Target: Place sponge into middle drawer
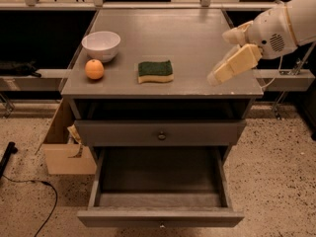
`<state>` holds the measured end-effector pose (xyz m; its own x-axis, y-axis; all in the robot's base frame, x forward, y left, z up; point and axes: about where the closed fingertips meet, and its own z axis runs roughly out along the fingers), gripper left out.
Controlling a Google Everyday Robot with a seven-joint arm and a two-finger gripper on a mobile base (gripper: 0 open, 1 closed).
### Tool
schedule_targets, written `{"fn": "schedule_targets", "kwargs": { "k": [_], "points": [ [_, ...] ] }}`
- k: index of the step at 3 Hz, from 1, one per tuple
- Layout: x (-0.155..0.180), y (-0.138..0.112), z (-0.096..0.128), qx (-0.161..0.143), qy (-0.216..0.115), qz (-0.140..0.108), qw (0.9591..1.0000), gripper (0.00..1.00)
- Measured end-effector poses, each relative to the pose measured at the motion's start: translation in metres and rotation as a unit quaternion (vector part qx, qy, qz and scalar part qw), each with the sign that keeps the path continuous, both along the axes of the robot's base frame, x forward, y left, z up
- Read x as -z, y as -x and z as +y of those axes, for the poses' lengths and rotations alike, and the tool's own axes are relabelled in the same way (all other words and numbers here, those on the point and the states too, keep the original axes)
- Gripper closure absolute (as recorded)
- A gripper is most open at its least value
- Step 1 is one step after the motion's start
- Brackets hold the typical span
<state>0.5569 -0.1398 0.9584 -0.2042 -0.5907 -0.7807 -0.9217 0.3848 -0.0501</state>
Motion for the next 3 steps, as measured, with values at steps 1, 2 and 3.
{"fn": "schedule_targets", "kwargs": {
  "k": [1,2,3],
  "points": [
    [-0.010,-0.015,0.011,-0.010,-0.001,-0.012,0.9999,0.00],
    [-0.019,-0.042,0.027,-0.018,-0.003,-0.028,0.9994,0.00],
    [-0.017,-0.062,0.030,-0.016,-0.006,-0.036,0.9992,0.00]
  ]
}}
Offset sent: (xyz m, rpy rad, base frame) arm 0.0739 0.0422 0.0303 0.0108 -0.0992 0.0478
